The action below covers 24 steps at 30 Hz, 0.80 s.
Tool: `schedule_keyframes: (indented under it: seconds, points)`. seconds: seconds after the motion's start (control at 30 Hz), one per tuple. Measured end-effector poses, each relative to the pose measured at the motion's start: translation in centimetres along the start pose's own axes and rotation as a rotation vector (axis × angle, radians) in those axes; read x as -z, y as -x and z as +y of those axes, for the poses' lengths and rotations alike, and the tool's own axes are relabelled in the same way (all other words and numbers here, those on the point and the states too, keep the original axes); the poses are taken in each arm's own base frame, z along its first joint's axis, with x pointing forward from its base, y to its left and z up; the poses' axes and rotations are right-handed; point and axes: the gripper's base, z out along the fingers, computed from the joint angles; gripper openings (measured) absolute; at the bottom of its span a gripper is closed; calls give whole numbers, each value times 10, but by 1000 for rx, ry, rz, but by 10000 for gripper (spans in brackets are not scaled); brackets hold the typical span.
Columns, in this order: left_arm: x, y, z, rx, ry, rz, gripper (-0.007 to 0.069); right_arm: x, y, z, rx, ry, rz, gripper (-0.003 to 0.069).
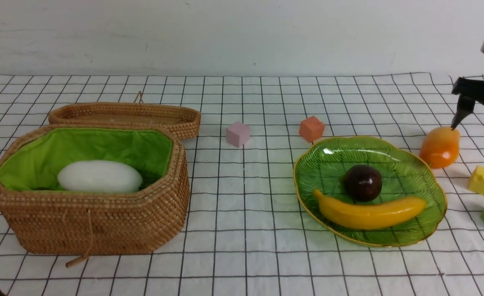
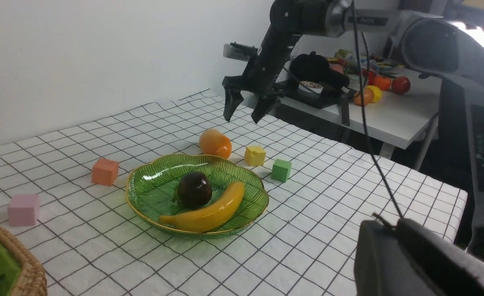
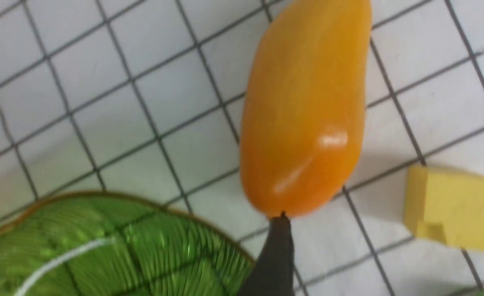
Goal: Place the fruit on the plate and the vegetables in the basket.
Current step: Use the right arm to grab a mango and put it into the right plate
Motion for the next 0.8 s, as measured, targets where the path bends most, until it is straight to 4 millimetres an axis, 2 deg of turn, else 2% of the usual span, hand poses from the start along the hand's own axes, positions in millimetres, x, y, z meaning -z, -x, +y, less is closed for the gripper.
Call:
schedule_keyframes:
  seconds: [0.03, 0.1, 0.13, 0.23, 0.4, 0.57, 0.8]
  points:
    - [0, 0, 0, 2, 0, 0, 38, -2, 1, -1, -3, 1, 0, 680]
    - [0, 0, 0, 17, -1, 1, 38, -33, 9, -3, -24, 14, 23, 682]
    - [0, 0, 0, 17, -1, 1, 38, -35, 9, -3, -24, 16, 25, 682]
    - [0, 0, 0, 19, 0, 1, 38, -64, 15, 0, -63, 70, 51, 678]
    - [0, -1, 0, 18, -1, 6, 38, -97, 16, -1, -82, 90, 100, 658]
    - [0, -2, 0, 16, -1, 18, 38, -102, 16, -1, -76, 88, 112, 594]
    - [-2, -2, 0, 12, 2, 32, 38, -94, 17, 1, 6, 98, 108, 592]
